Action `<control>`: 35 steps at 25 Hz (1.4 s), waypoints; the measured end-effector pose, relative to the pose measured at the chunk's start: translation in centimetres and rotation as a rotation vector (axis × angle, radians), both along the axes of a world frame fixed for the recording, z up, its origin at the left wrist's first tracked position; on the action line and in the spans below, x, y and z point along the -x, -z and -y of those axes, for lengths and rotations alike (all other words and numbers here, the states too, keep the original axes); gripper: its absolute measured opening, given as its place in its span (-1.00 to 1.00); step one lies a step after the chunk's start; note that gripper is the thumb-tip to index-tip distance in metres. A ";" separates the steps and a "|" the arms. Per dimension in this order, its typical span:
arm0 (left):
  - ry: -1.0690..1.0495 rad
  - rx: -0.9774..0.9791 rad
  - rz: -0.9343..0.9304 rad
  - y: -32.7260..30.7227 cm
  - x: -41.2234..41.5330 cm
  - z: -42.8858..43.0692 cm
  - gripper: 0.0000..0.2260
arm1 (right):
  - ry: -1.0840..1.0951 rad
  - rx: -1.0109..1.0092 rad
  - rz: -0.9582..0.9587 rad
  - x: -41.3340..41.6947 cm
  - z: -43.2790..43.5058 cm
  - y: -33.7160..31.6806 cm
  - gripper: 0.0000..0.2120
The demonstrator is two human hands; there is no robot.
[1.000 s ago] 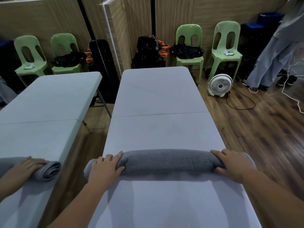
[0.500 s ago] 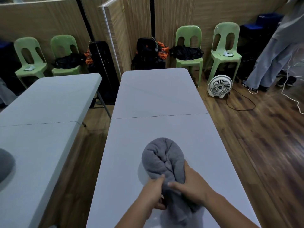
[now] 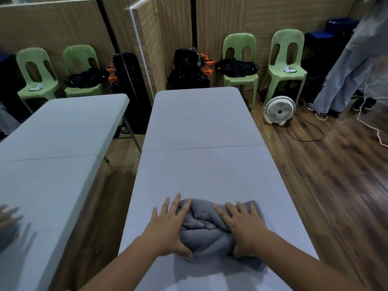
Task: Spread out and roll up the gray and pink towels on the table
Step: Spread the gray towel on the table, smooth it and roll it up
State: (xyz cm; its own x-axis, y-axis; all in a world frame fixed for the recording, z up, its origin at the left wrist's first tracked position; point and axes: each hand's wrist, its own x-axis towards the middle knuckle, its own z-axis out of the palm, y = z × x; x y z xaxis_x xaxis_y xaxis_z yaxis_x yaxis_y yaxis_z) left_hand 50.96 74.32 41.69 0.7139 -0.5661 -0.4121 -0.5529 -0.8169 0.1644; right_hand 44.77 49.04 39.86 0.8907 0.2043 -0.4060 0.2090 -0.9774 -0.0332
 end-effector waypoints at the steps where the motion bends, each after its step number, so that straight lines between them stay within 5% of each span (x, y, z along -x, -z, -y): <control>1: -0.067 0.029 -0.052 0.4 -0.3 -0.1 0.26 | 0.012 -0.022 0.000 0.0 0.0 0.0 0.19; 8: -0.161 0.258 0.117 -2.0 -1.1 0.6 0.08 | 0.043 -0.117 0.218 -2.3 1.3 -3.7 -0.04; 15: 0.075 0.332 0.169 -7.5 -2.6 7.3 0.06 | 0.271 -0.075 0.326 1.8 6.1 -8.4 0.00; 25: 0.671 0.407 0.016 -6.4 15.8 40.3 0.09 | 0.868 0.064 0.320 32.2 28.8 -8.4 0.04; 35: 1.054 0.293 -0.313 5.0 43.9 68.2 0.11 | 1.363 0.058 0.097 63.9 45.2 0.3 -0.03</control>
